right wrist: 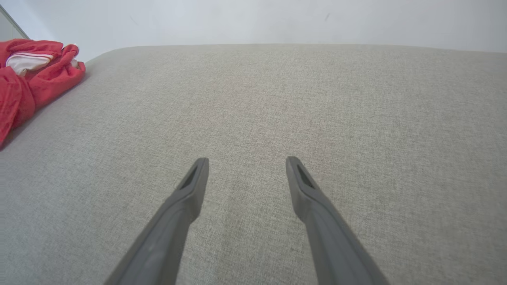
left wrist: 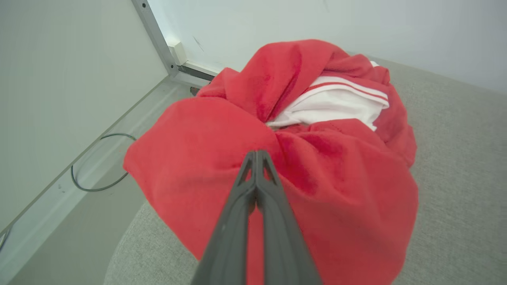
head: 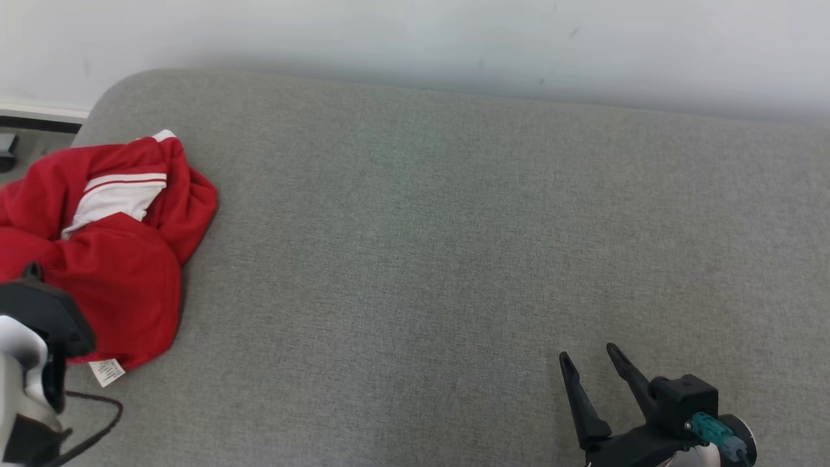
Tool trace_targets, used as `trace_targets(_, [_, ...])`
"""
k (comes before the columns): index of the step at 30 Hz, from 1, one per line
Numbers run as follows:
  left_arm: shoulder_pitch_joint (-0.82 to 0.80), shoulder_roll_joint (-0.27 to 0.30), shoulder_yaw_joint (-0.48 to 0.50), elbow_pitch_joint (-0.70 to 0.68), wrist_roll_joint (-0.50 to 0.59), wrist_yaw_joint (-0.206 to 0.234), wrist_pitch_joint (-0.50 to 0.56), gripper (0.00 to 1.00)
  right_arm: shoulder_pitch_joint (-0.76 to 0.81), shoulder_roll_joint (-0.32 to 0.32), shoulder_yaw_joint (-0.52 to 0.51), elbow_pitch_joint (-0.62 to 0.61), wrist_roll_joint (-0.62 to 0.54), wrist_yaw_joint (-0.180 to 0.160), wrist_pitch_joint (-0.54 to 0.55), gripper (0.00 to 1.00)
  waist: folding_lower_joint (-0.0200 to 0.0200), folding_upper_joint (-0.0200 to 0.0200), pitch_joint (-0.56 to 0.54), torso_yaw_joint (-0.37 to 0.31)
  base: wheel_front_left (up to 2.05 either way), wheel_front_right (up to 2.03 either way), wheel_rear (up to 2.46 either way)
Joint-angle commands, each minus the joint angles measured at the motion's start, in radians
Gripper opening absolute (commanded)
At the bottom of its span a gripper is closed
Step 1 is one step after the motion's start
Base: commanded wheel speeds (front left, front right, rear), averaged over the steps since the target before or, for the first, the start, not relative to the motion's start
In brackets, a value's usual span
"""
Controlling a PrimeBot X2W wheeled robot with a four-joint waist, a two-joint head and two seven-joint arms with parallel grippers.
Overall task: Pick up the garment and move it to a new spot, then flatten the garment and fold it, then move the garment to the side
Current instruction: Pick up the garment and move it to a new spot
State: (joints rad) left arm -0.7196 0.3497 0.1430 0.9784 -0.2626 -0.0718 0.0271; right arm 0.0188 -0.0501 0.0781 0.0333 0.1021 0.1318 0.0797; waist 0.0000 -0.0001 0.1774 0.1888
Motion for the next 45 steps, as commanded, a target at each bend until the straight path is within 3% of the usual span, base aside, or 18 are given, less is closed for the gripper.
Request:
trace_targets(1, [-0.014, 0.018, -0.004, -0.020, -0.007, -0.010, 0.007, 0.00, 0.000, 0.000, 0.004, 0.013, 0.017, -0.002, -0.016, 1.00, 0.0000, 0.0001, -0.021, 0.015, 0.00, 0.00, 0.00])
trace_targets(7, [-0.027, 0.061, -0.042, -0.118, 0.003, -0.038, 0.053, 0.00, -0.008, 0.000, 0.027, 0.096, 0.085, -0.002, -0.075, 1.00, 0.0000, 0.0001, -0.100, 0.047, 0.00, 0.00, 0.00])
trace_targets(14, [0.025, 0.049, -0.111, -0.306, -0.047, -0.059, 0.063, 0.00, -0.004, 0.000, 0.032, 0.190, 0.146, -0.002, -0.140, 1.00, 0.0000, 0.0001, -0.214, 0.056, 0.00, 0.00, 0.00])
trace_targets(15, [0.039, 0.046, -0.123, -0.348, -0.058, -0.060, 0.041, 0.61, -0.004, 0.000, 0.025, 0.197, 0.149, -0.002, -0.147, 1.00, 0.0000, 0.0001, -0.223, 0.053, 0.00, 0.00, 0.00])
trace_targets(16, [0.057, 0.040, -0.146, -0.394, -0.075, -0.060, 0.018, 1.00, -0.005, 0.000, 0.018, 0.203, 0.151, -0.002, -0.153, 1.00, 0.0000, 0.0001, -0.233, 0.049, 0.00, 0.00, 0.00])
trace_targets(21, [0.177, 0.036, -0.199, -0.560, -0.120, -0.057, -0.088, 1.00, 0.007, 0.000, -0.031, 0.214, 0.136, -0.002, -0.168, 1.00, 0.0000, 0.0001, -0.264, 0.024, 0.00, 0.00, 0.00])
trace_targets(28, [0.448, -0.054, -0.228, -0.734, -0.139, -0.054, -0.244, 1.00, 0.040, 0.000, -0.119, 0.190, 0.104, -0.002, -0.159, 1.00, 0.0000, 0.0001, -0.295, -0.055, 0.00, 0.00, 0.00])
trace_targets(34, [0.646, -0.127, -0.257, -0.752, -0.135, -0.018, -0.277, 1.00, 0.041, 0.000, -0.133, 0.149, 0.083, -0.002, -0.133, 1.00, 0.0000, 0.0001, -0.299, -0.149, 0.00, 0.00, 0.00])
trace_targets(40, [0.766, -0.157, -0.265, -0.803, -0.075, 0.029, -0.291, 1.00, 0.049, 0.000, -0.128, 0.120, 0.081, -0.002, -0.110, 1.00, 0.0000, 0.0001, -0.295, -0.227, 0.00, 0.00, 0.00])
trace_targets(45, [0.862, -0.197, -0.242, -0.841, -0.069, 0.023, -0.293, 1.00, 0.069, 0.000, -0.128, 0.111, 0.072, -0.002, -0.099, 1.00, 0.0000, 0.0001, -0.293, -0.260, 0.00, 0.00, 0.00])
